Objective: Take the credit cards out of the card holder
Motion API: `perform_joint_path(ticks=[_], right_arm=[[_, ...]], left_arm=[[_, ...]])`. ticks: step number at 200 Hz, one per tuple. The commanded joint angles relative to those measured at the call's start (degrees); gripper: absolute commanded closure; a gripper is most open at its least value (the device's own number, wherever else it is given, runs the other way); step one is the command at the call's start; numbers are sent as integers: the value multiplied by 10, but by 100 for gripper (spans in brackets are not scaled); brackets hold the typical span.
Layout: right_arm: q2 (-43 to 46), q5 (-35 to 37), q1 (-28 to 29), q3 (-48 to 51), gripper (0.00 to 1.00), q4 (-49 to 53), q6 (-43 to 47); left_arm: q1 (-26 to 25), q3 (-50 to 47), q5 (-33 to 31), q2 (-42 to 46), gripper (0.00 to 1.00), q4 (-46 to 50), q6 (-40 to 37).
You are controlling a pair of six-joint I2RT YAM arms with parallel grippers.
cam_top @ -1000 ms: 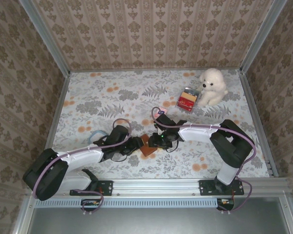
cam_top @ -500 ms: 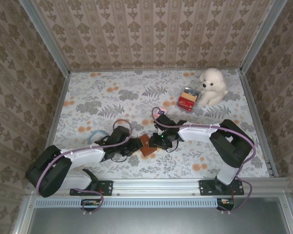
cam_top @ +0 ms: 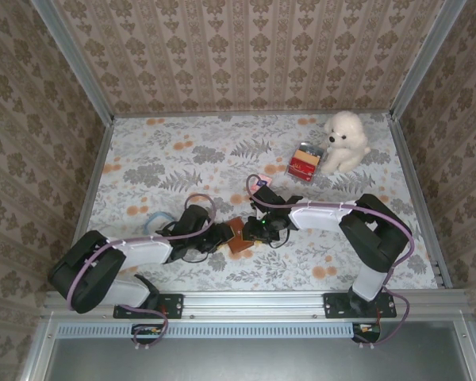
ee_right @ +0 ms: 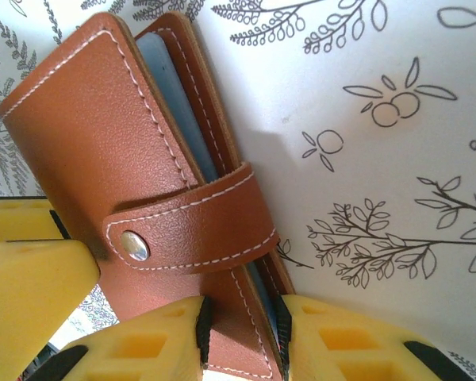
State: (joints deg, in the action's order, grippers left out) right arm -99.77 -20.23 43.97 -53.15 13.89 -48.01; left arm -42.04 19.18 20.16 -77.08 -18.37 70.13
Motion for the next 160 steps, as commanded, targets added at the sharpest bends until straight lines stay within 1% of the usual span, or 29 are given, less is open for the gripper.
perform_joint_path(ticks=[1, 29, 44, 61, 81, 108, 126, 134, 146, 160], right_arm=[[-21, -3, -2, 0, 68, 1, 2], [-26, -7, -4, -3, 68, -2, 3], [-29, -8, -3, -3, 68, -1, 4], [-28, -7, -5, -2, 68, 2, 5], [-14, -5, -9, -4, 68, 8, 11], [23, 30, -17, -22, 66, 54, 38], [45, 68, -17, -36, 62, 94, 54], [55, 83, -17, -42, 59, 113, 61], [67, 94, -16, -46, 52, 125, 69], [74, 99, -15, -50, 48, 127, 70]], left_arm=[[3, -13, 41, -10, 60, -80, 13], [3, -8, 57, -18, 60, -90, -1], [4, -11, 68, -26, 62, -112, 1], [2, -11, 74, -33, 68, -130, 3], [3, -6, 69, -27, 79, -113, -6], [2, 3, 64, -18, 90, -88, -22], [3, 14, 61, -11, 92, -60, -37], [3, 21, 59, -5, 93, -44, -45], [3, 33, 55, 4, 93, -15, -60], [2, 49, 52, 14, 94, 24, -82]])
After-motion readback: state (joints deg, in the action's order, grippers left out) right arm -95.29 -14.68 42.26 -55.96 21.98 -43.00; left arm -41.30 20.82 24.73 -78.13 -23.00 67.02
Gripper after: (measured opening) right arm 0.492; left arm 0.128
